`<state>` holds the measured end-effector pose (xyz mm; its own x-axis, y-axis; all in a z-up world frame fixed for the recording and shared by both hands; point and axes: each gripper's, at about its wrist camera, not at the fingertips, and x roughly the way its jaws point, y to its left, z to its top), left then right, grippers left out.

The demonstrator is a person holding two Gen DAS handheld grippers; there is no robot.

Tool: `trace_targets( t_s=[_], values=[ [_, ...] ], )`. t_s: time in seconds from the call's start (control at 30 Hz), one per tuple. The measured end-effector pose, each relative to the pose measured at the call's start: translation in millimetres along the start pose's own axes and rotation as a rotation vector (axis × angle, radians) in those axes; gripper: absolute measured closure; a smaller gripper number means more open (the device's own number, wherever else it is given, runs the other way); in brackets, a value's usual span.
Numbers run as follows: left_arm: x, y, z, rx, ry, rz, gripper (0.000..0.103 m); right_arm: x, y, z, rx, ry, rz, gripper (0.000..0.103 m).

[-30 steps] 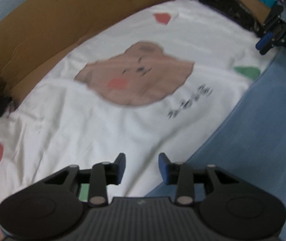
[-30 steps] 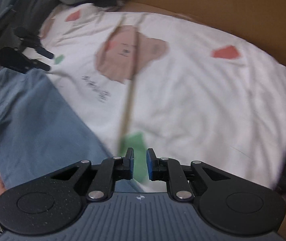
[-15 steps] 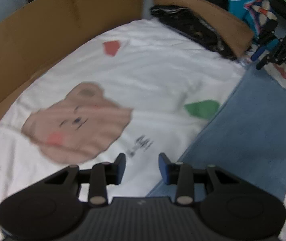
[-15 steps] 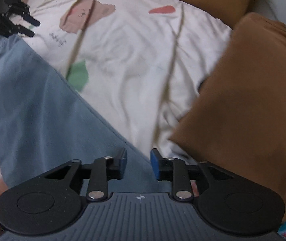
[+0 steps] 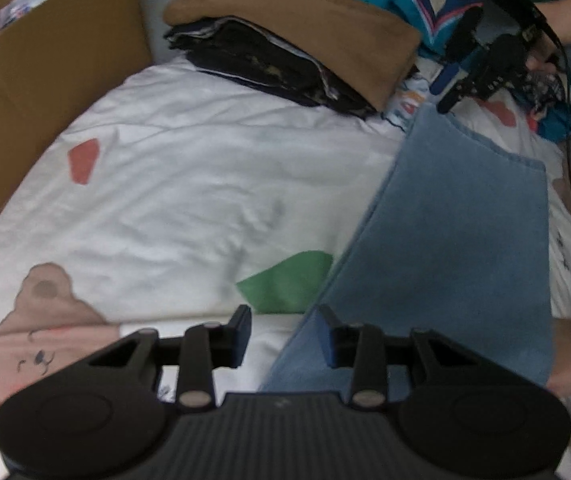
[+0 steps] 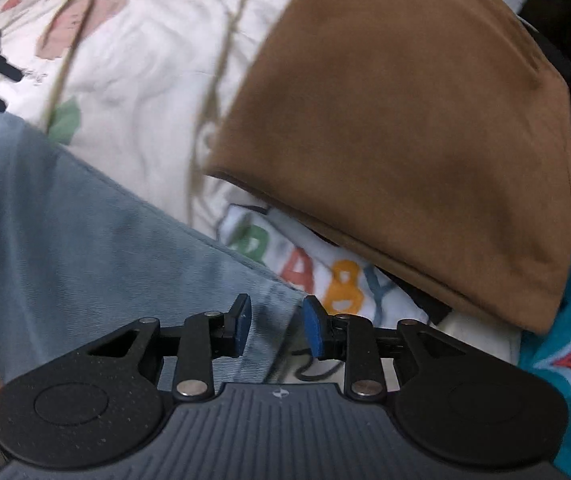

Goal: Fold clothes
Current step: 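Move the open right tool to the jeans leg hem beside the brown cloth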

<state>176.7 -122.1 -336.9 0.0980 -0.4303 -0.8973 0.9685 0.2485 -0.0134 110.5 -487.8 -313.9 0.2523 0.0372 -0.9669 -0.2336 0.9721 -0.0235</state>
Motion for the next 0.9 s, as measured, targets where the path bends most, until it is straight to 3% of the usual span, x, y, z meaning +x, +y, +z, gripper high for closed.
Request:
trace_targets(
  t_s=[0.17,0.3,0.33,0.37,0.4,0.57,0.9],
  values=[
    [22,-7,1,0.012,0.033,-0.016,0.065,13,-5,-3,0.061,-0.019,0.023,0.065],
    [32,-9,-3,0.005,0.058,-0.025,0.081,20,0,-3,0.040,-0.063,0.023,0.064],
    [33,-11,-4,0.012,0.061,-0.017,0.083,20,1,-3,0.026,-0.070,0.019,0.066],
    [34,-11,-4,0.014,0.062,-0.014,0.085,20,3,-3,0.016,-0.073,0.014,0.078],
    [34,-11,-4,0.009,0.059,-0.018,0.088,20,4,-3,0.015,-0.076,0.011,0.082],
    [37,-13,-2,0.022,0.058,0.001,0.102,12,10,-5,-0.015,-0.075,-0.021,0.089],
    [41,-17,5,0.011,0.025,0.012,0.103,8,9,-1,0.011,-0.071,-0.085,0.091]
  ],
)
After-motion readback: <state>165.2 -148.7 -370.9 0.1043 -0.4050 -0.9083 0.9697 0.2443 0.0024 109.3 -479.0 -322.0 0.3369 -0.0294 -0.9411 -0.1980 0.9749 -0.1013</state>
